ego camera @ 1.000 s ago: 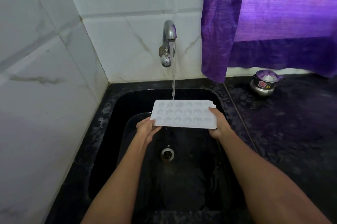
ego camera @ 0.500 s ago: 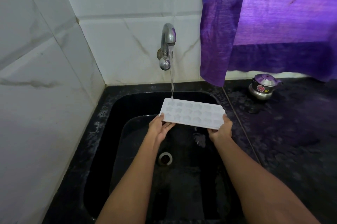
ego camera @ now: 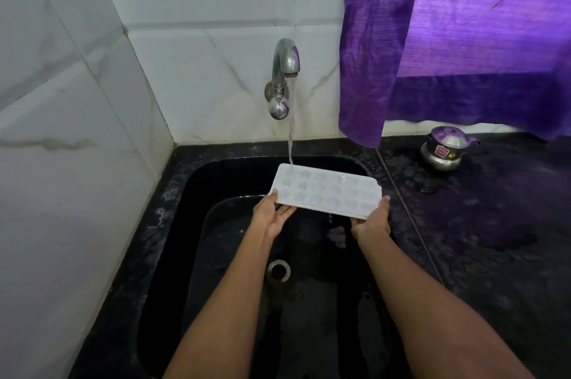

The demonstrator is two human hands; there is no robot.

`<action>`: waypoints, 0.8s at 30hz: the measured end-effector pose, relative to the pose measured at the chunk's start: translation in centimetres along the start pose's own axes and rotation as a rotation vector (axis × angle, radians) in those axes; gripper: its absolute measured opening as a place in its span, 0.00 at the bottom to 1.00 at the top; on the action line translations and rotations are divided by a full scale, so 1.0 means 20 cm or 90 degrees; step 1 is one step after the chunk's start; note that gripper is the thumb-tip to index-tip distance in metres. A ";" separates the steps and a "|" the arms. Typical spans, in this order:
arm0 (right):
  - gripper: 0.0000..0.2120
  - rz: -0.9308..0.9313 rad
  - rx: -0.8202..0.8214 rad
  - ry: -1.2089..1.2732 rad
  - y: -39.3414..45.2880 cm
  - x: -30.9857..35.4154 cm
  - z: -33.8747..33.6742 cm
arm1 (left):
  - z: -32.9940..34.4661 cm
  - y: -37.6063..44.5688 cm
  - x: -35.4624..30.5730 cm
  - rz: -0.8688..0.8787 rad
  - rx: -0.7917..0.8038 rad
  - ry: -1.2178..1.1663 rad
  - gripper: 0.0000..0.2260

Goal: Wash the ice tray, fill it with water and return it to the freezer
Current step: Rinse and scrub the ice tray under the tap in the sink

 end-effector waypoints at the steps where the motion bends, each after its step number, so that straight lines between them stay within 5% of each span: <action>1: 0.17 0.002 -0.001 0.003 0.00 0.00 0.00 | 0.00 0.01 0.00 0.000 -0.002 0.000 0.14; 24: 0.16 -0.002 0.002 -0.040 -0.01 -0.13 0.13 | -0.08 -0.01 -0.11 0.027 -0.065 -0.029 0.18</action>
Point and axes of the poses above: each hand's wrist, its own y-axis towards the middle knuckle, its own z-axis out of the palm, x = y × z, the point moved 6 cm from there along y, towards the middle knuckle
